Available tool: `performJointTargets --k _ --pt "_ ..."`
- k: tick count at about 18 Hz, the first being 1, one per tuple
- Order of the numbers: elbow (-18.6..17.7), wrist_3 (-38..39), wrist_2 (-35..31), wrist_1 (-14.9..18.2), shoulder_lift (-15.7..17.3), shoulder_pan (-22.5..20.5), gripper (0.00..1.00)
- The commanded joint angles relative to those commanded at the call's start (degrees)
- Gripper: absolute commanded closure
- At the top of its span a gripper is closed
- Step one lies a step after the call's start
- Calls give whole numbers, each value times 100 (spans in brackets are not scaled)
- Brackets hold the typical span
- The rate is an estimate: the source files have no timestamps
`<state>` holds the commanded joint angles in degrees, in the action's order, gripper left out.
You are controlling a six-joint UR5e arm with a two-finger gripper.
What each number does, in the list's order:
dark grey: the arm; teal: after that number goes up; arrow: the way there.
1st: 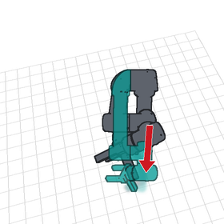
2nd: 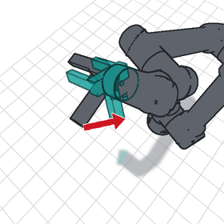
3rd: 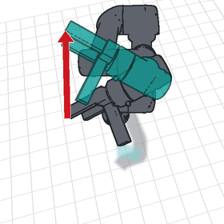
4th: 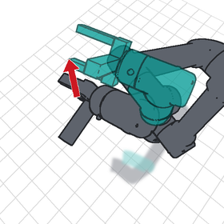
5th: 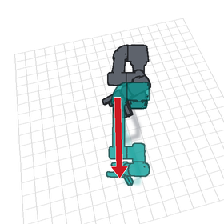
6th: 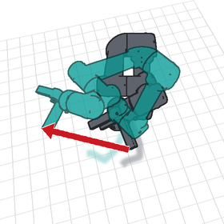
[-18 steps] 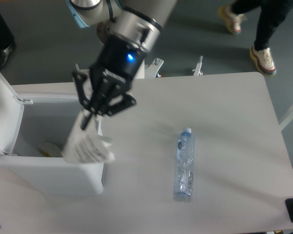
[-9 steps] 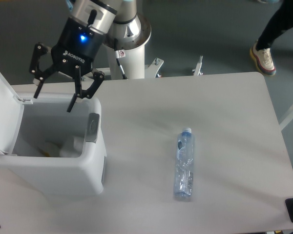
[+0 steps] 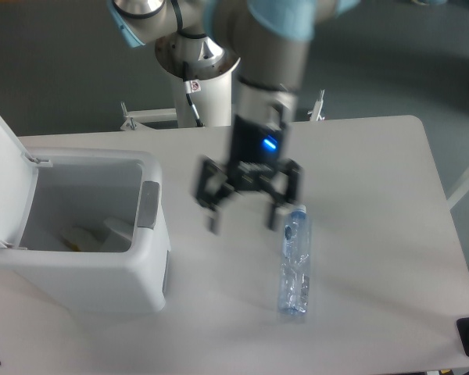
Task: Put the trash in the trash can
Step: 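Move the open gripper back over the clear plastic water bottle, then lower the gripper and grasp the water bottle at its middle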
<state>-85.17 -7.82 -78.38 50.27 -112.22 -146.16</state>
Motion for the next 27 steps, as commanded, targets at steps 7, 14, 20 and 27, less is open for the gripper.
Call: performJointTargets --k 7,14,20,27 --pt "-219 -826 -1399 79 -731 596 0" --pt "-141 -1556 -2048 35 -1143 755 0" --pt "44 -1767 -2296 -17 -1443 765 0" --pt "343 -1776 -2612 0 -1847 879 23"
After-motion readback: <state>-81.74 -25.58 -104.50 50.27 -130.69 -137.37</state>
